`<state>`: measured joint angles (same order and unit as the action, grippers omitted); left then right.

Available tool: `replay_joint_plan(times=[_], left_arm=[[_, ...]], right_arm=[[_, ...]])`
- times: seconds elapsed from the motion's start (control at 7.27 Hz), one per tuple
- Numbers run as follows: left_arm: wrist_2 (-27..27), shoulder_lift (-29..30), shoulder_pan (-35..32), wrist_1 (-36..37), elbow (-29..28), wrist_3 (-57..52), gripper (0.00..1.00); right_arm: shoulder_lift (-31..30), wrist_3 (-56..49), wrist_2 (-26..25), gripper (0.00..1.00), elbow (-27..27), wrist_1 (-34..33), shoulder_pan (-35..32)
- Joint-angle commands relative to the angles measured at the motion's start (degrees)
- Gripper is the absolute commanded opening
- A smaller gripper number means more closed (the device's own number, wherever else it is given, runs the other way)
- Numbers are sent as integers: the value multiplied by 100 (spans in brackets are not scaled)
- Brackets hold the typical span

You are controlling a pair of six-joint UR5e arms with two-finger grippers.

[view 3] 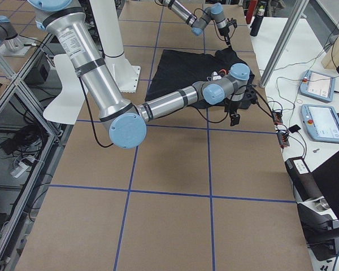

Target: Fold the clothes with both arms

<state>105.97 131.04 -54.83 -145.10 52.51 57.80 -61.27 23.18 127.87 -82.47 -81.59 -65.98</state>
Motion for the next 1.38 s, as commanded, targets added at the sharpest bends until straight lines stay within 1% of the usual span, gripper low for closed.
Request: replay_joint_plan(times=[0.0,0.14,0.28,0.41,0.69,0.96,1.1,1.24], left_arm=[[-15,384,199,883,348,798,0],[-50,631,418,1009,296,1195,0],[-68,964,586,1062,104,1590,0],[-76,1376,718,1185,-281,1864,0],[-400,1494,807,1186,-425,1902,0],[-410,1565,825,1186,-513,1955,0],[-402,1565,825,1177,-505,1955,3],[-367,1548,807,1134,-453,1920,88]], right_arm=[[10,29,1,100,-6,21,15],[10,29,1,100,-6,21,24],[1,29,1,100,-6,21,24],[10,29,1,100,-6,21,24],[1,29,1,100,2,21,33],[1,29,-7,100,2,21,50],[1,29,-8,100,2,21,59],[10,37,-8,100,2,21,59]])
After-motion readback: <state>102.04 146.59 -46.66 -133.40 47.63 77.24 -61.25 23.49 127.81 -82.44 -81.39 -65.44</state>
